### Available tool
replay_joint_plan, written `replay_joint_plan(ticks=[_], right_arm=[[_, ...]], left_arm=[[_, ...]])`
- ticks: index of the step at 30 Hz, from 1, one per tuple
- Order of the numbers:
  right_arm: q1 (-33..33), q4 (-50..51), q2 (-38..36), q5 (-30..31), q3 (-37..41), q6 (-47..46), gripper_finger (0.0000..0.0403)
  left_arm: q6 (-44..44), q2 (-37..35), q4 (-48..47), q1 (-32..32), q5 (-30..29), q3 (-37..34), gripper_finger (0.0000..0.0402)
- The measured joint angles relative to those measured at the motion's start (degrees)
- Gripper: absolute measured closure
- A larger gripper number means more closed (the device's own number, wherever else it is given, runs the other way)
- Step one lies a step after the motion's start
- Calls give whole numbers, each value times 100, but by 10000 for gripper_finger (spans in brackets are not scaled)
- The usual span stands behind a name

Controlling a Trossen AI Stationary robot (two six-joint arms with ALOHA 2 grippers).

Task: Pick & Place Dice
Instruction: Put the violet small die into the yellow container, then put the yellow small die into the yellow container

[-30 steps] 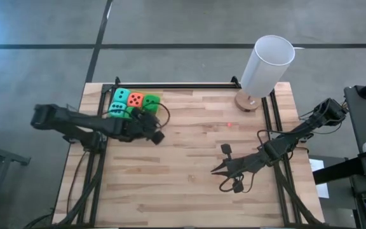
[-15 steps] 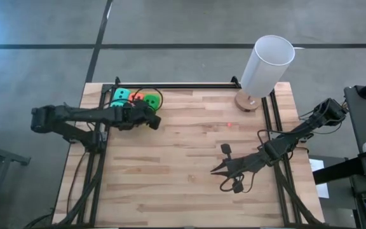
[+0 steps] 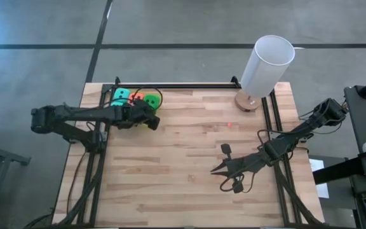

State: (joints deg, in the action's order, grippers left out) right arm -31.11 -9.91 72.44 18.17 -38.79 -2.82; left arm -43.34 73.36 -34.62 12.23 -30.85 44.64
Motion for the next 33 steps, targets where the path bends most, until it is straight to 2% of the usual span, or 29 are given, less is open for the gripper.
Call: replay_joint_plan(ticks=[7,14,21,26,33], right_arm=[[0,0,0,0,0,-18,374],[2,2,0,-2,0,-16,374],[2,2,0,-2,0,-16,374],[2,0,0,-2,0,-16,374],[2,2,0,-2,0,-16,374]], left_arm=[[-2,0,-81,213,-3,-143,234],[-13,-4,-49,249,-42,-508,208],[23,-2,-104,249,5,-432,194],[425,-2,-80,249,113,-301,187],[676,-2,-60,249,248,-285,196]])
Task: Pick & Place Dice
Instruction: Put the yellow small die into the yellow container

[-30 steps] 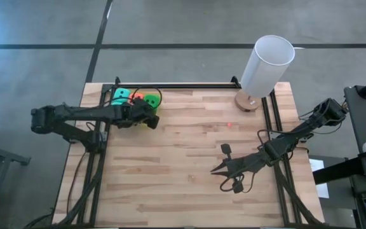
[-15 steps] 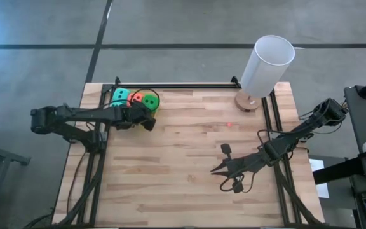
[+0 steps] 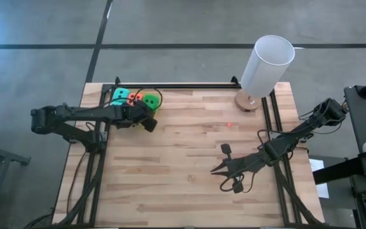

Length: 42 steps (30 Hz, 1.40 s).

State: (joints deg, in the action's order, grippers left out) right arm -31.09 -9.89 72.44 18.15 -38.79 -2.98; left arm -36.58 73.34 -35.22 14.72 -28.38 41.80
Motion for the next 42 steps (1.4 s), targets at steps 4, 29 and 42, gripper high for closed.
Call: replay_joint_plan(ticks=[4,29,42], right_arm=[[0,-1,0,0,0,0,374],[239,67,1888,-810,-411,-1016,374],[709,30,3166,-1579,-1072,-1013,374]], left_arm=[[248,-7,22,-1,562,204,207],[1157,-11,1752,-2528,845,450,229],[1263,-13,2007,-2944,827,678,205]])
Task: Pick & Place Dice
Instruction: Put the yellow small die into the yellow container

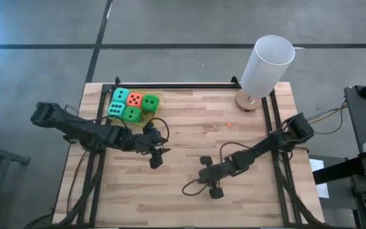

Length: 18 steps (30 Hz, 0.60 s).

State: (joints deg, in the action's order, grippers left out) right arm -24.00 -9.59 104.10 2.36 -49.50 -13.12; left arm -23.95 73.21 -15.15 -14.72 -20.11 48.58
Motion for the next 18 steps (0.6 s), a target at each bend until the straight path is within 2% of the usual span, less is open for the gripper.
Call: replay_joint_plan(ticks=[18], right_arm=[[726,-77,731,1,-435,433,375]], left_arm=[[-1,0,36,-34,2,9,183]])
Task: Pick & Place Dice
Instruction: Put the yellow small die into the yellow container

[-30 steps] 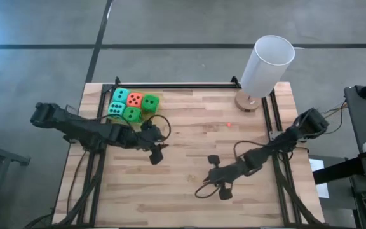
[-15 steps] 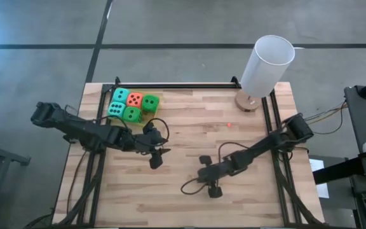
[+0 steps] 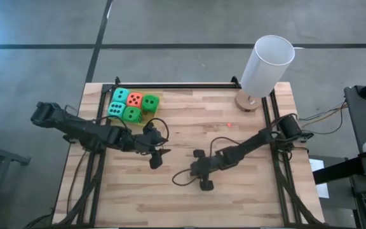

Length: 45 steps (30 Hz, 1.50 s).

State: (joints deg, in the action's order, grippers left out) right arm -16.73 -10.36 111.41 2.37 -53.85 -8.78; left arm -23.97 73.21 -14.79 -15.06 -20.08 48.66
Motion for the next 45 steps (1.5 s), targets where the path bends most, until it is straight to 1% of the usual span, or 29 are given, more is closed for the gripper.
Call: replay_joint_plan(ticks=[7,11,16,19,23,26,30,33,36,40,45], right_arm=[[172,-131,358,28,-387,236,375],[179,-71,375,79,-500,456,375],[184,-20,-96,146,-265,479,374],[130,9,-413,146,-35,303,374],[-97,-18,-695,149,222,-6,374],[-315,-214,-716,194,387,-254,374],[-453,-598,-583,257,496,-421,374],[-459,-841,-409,410,500,-431,374],[-431,-1161,-153,433,501,-415,374],[-379,-1300,160,429,423,-412,374],[-335,-1309,376,455,196,-338,374]], left_arm=[[2,-2,-2,-23,1,4,190],[4,-2,-2,-27,1,6,199],[20,-2,-11,-27,1,7,209],[24,-2,-26,-27,1,7,215],[168,-2,-26,-27,3,7,222],[192,-2,-6,-27,1,7,227],[214,-2,25,-27,3,7,232],[213,-2,43,-27,2,7,234],[214,-2,53,-27,3,7,234],[213,-2,66,-27,3,7,228],[212,-2,87,-27,7,7,218]])
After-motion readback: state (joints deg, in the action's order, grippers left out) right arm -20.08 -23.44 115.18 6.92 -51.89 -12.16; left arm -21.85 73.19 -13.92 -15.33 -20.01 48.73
